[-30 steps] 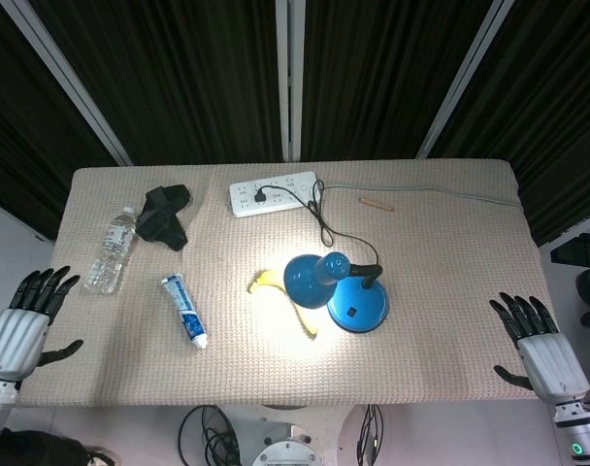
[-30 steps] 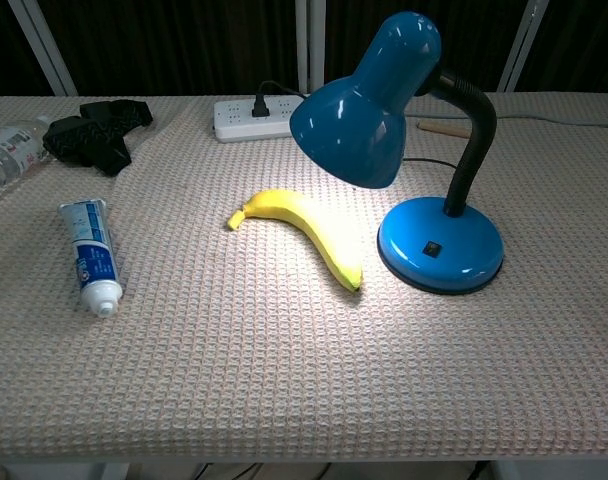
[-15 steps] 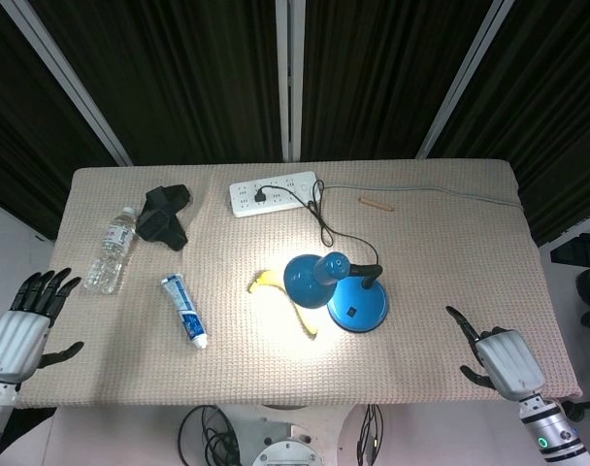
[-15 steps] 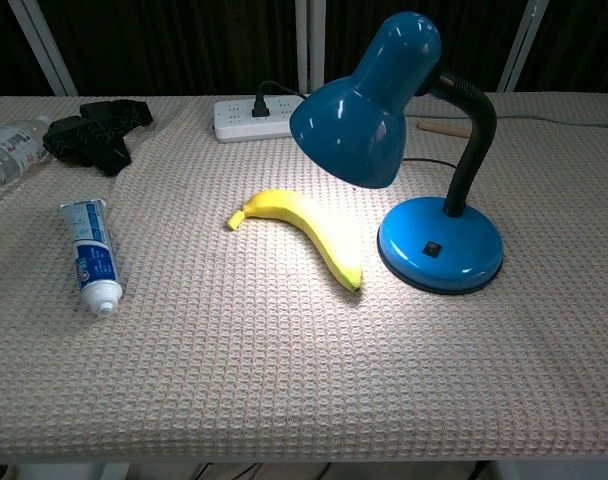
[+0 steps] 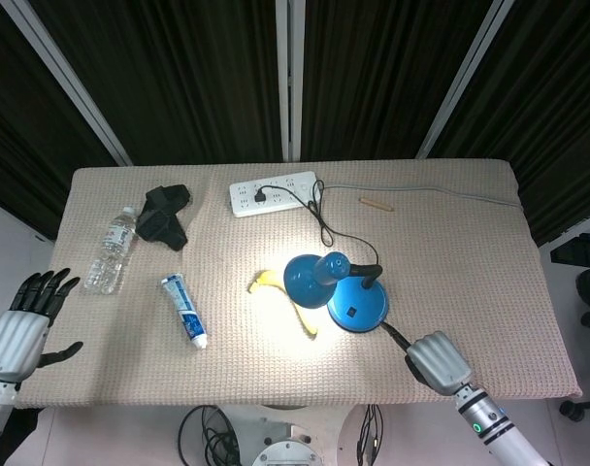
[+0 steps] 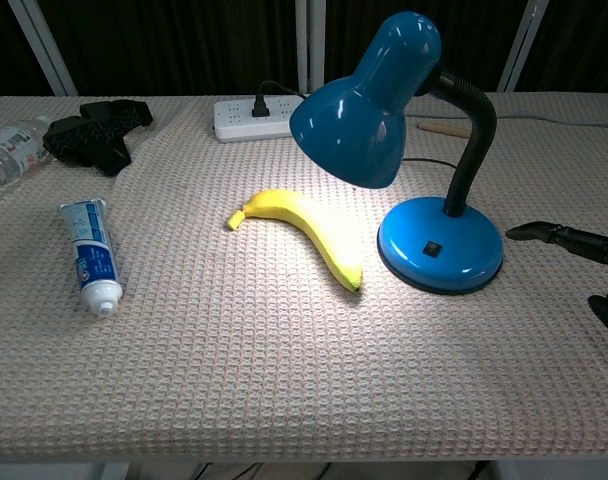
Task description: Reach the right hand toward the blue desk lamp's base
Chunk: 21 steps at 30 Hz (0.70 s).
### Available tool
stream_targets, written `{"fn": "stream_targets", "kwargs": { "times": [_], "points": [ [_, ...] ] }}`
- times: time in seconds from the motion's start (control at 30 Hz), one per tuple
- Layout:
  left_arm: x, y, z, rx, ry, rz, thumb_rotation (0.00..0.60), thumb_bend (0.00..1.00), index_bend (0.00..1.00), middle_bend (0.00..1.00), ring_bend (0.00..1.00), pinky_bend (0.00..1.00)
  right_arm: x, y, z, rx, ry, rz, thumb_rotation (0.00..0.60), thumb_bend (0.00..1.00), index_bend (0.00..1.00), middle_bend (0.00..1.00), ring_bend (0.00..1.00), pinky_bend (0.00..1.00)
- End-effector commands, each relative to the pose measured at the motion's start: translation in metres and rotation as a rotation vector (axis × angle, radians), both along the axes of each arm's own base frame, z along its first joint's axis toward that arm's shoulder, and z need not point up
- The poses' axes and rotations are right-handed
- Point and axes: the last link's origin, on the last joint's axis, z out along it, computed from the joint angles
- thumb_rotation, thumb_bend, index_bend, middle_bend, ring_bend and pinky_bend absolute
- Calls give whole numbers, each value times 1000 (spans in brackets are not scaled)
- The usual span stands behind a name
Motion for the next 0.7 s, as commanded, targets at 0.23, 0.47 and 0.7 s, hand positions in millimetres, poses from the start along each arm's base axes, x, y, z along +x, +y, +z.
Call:
{"fn": "stream_targets", "kwargs": {
  "times": [0.23, 0.47, 0.7],
  "points": [
    [-4, 1, 3, 8, -5, 14, 600, 121, 89, 0, 0, 0, 32, -25, -50, 66, 38, -2, 600, 612, 0, 1000, 982, 892],
    [-7, 3, 5, 4, -9, 23, 600, 122, 89, 0, 0, 0, 37, -31, -56, 48, 58, -5, 600, 611, 0, 1000, 983, 892],
    [-7, 4, 6, 4, -11, 23, 600, 122, 89, 0, 0, 0, 36, -35, -56, 20, 63, -24, 600, 611, 0, 1000, 982, 892]
  ]
}}
